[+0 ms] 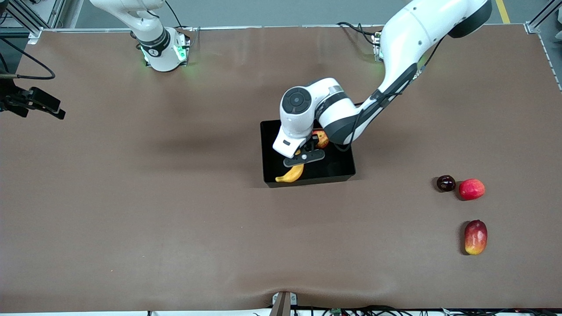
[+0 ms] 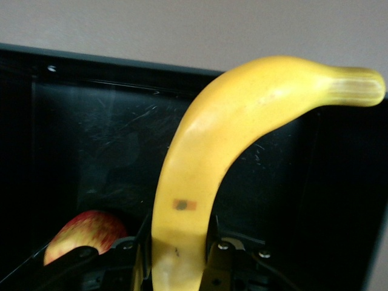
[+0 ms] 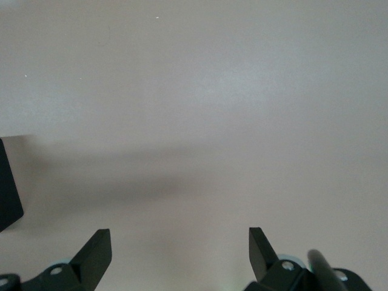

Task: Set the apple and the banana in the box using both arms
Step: 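Lower the banana into the box and open the left gripper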

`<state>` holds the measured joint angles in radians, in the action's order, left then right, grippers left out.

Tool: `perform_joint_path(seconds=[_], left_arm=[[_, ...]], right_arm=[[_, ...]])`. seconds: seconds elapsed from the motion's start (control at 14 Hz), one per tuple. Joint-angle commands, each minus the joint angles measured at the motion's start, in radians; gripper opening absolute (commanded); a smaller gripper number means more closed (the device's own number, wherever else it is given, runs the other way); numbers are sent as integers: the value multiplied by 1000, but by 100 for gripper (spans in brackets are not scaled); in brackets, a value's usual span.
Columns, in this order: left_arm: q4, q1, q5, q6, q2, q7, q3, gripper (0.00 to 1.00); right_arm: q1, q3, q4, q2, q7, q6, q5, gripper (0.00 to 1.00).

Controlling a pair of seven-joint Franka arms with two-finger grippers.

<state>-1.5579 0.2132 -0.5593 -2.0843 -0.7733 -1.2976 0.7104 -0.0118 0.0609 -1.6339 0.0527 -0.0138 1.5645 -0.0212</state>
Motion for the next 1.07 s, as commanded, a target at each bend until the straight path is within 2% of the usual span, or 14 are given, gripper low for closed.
perform_joint_path(seconds=[0.0,0.21,0.57,0.64,0.72,0.79,0.93,1.0], left_arm=[[16,50,-24,-68,-40,-19,-43,0],[19,123,-22,-82,-64,-19,-112,0],[13,146,-22,-82,-86,-22,-123,0],[10,144,-24,-79,-81,-25,-123,23],[10,143,-24,-74,-77,-26,-123,53],[15,143,-22,-73,-70,-26,-123,100],[25,131,-24,-42,-31,-17,-121,100],[42,124,-25,20,10,-11,-121,100]], right_arm=[[-11,-6,16,-8,0,-11,7,100],[-8,-6,16,-8,0,-11,7,100],[-10,-6,16,-10,0,-11,7,100],[-10,-6,16,-10,0,-11,7,100],[-10,-7,16,-10,0,-11,7,100],[-10,-6,16,-10,0,-11,7,100],[-10,-6,16,-10,1,-11,7,100],[-8,-7,16,-10,3,-11,7,100]])
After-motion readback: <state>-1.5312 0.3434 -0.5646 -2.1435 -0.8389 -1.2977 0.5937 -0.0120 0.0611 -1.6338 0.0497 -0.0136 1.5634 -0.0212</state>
